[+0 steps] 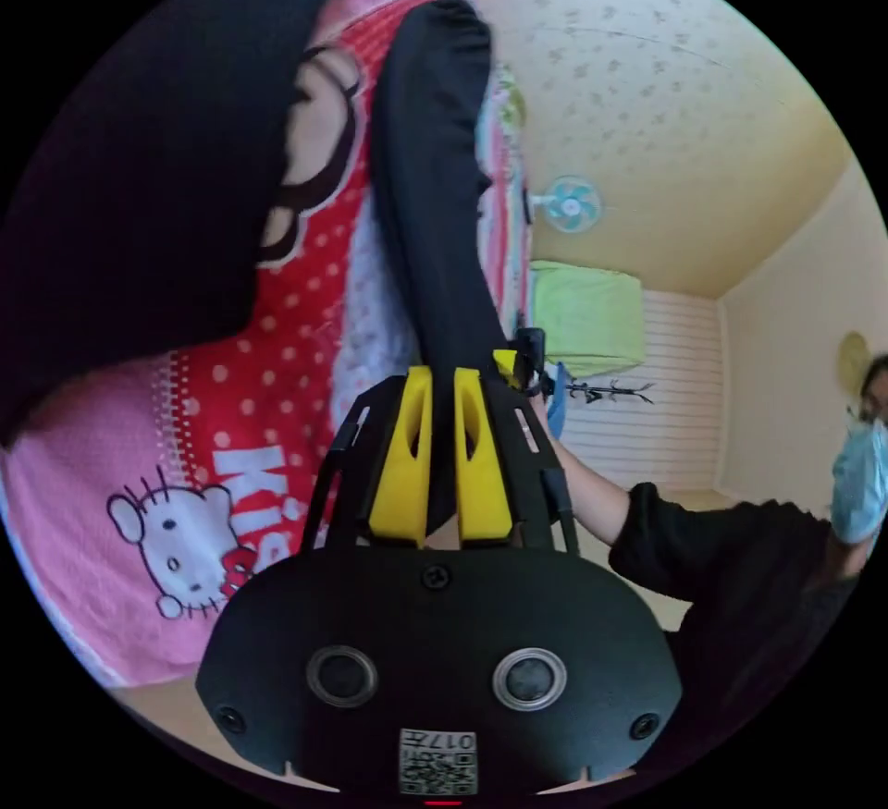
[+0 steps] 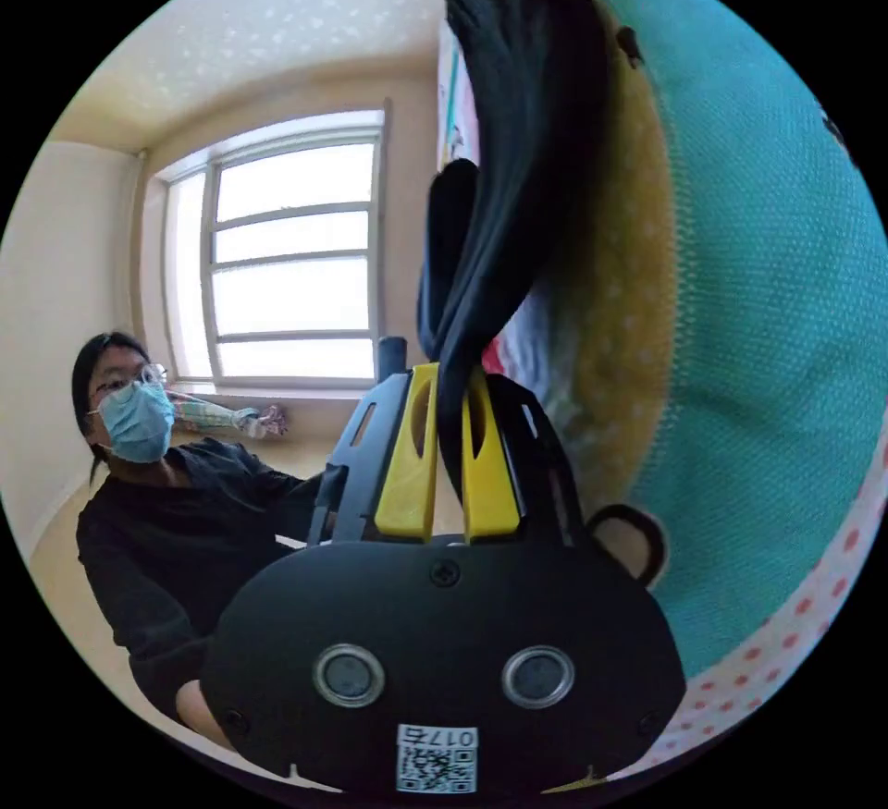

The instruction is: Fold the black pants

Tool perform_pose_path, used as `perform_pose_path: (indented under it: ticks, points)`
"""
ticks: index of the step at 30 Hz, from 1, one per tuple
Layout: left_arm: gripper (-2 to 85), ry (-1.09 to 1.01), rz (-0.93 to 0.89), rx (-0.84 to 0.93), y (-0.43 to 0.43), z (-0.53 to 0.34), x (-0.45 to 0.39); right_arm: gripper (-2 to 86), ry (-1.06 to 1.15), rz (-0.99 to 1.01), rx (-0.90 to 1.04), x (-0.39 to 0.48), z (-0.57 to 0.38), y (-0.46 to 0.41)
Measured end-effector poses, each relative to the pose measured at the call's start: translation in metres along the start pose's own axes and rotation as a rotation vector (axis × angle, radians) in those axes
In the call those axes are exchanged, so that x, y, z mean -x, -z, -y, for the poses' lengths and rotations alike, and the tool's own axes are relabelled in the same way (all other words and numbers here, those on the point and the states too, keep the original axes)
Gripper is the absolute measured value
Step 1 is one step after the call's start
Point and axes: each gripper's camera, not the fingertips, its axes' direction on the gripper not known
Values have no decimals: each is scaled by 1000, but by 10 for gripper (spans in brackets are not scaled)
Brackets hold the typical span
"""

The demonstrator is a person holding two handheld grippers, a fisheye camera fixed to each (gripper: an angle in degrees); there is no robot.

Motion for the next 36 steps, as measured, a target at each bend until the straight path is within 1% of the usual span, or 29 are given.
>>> perform_pose_path:
  ticks: [1, 2, 3, 4, 5, 6, 7, 8, 9, 10, 12, 13, 15, 17, 18, 20, 21, 22, 23, 24, 27, 30, 32, 33, 34, 35, 36]
  points:
    - [42, -110, -52, 6, 10, -11, -36, 17, 52, 44, -26, 39, -17, 1]
    - [42, -172, -74, 15, 15, -17, -56, 11, 117, 63, -29, 84, -34, 2]
    - [41, -296, -105, 30, 26, -31, -102, 9, 154, 67, -25, 110, -42, 3]
    - [42, -414, -130, 44, 38, -44, -150, 6, 228, 68, -12, 162, -59, 3]
    - [42, -466, -143, 51, 43, -49, -172, 4, 315, 56, 3, 216, -74, 3]
    - [42, -580, -164, 62, 56, -60, -221, 3, 365, 48, 12, 243, -81, 3]
    - [44, -708, -177, 70, 67, -71, -268, 2, 482, 31, 29, 297, -94, 0]
    - [44, -772, -178, 76, 72, -76, -290, 1, 580, 21, 34, 345, -103, -2]
    - [46, -881, -174, 84, 81, -83, -330, 0, 615, 15, 25, 366, -105, -2]
    - [48, -959, -167, 69, 89, -88, -364, 0, 668, 10, -6, 403, -107, -3]
    - [49, -1016, -168, 10, 101, -84, -403, -1, 748, 50, -36, 447, -102, -2]
    - [48, -993, -169, -32, 107, -75, -420, -1, 790, 77, -51, 472, -96, 0]
    - [48, -928, -127, -79, 108, -55, -438, -1, 806, 30, -91, 500, -83, 3]
    - [48, -804, -32, -105, 100, -28, -441, -2, 699, -126, -132, 513, -52, 4]
    - [47, -723, 29, -106, 89, -7, -434, -2, 666, -167, -143, 511, -42, 3]
    - [47, -613, 111, -101, 69, 27, -413, -2, 558, -281, -154, 481, 5, 2]
    - [47, -572, 156, -89, 54, 50, -396, -2, 520, -280, -149, 469, 18, 3]
    - [47, -544, 201, -85, 40, 71, -381, -2, 433, -258, -134, 445, 45, 6]
    - [47, -529, 216, -87, 35, 80, -373, -2, 378, -241, -117, 425, 68, 8]
    - [47, -494, 225, -88, 26, 99, -357, -2, 367, -245, -109, 418, 77, 8]
    - [47, -385, 207, -82, 2, 134, -309, -2, 322, -335, -103, 391, 106, 7]
    - [49, -299, 305, -36, -32, 138, -244, 2, 285, -489, -52, 348, 94, -13]
    - [50, -193, 338, 33, -57, 123, -192, 9, 168, -586, 22, 286, 54, -31]
    - [50, -125, 344, 90, -76, 104, -156, 12, 131, -594, 38, 268, 40, -34]
    - [52, -61, 348, 147, -93, 79, -121, 22, 42, -590, 65, 231, 8, -38]
    - [53, -21, 355, 179, -101, 66, -104, 38, -76, -562, 81, 194, -26, -37]
    - [58, 78, 387, 245, -113, 40, -72, 49, -146, -541, 89, 176, -43, -36]
